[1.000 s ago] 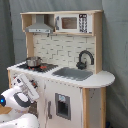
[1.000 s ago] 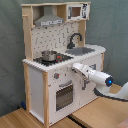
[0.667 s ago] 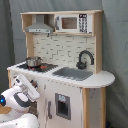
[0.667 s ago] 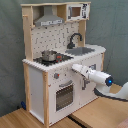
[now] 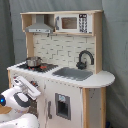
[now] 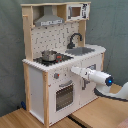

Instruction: Play with the kitchen

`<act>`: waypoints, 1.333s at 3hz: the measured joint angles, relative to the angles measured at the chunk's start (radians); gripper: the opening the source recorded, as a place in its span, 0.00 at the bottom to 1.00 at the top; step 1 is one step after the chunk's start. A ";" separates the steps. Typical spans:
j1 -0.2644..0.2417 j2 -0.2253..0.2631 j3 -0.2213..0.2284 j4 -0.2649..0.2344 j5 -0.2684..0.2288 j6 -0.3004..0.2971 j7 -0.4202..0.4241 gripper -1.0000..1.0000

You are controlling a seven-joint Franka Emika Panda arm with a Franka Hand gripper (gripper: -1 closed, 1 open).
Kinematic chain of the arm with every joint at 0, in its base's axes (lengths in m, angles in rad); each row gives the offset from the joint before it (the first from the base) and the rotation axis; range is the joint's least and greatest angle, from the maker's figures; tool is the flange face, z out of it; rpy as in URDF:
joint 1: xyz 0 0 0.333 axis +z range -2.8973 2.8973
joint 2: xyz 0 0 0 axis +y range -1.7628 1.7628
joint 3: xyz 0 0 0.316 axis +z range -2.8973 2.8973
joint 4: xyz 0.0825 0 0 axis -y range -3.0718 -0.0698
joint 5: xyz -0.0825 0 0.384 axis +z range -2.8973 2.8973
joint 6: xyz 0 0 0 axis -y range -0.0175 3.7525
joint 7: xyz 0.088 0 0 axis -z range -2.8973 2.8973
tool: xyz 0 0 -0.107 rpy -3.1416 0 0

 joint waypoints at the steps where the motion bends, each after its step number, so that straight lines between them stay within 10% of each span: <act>1: 0.002 0.001 0.000 0.000 0.000 -0.006 -0.115 0.00; 4: 0.006 0.001 -0.002 -0.002 0.000 -0.019 -0.439 0.00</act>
